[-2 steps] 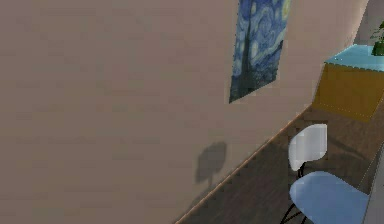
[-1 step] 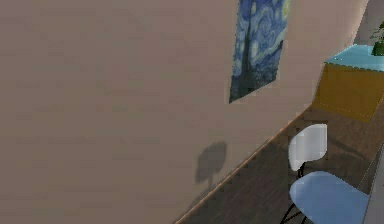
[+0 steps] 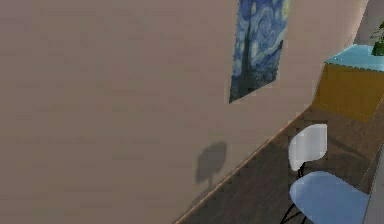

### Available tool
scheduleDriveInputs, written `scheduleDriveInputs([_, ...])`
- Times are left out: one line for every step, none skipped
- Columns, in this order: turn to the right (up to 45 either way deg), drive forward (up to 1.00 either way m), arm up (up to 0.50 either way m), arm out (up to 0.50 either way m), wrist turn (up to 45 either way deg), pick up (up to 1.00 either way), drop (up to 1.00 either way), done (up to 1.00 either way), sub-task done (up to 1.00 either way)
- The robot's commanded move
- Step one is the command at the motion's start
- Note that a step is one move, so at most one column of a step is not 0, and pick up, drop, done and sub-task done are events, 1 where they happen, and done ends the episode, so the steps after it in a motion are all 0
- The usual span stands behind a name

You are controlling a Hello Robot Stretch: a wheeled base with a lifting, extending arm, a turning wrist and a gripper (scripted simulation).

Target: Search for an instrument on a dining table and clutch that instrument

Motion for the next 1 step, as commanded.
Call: scheduleDriveInputs([0.0,0.0,0.0,0.0,0.0,0.0,0.0,1.0,0.0])
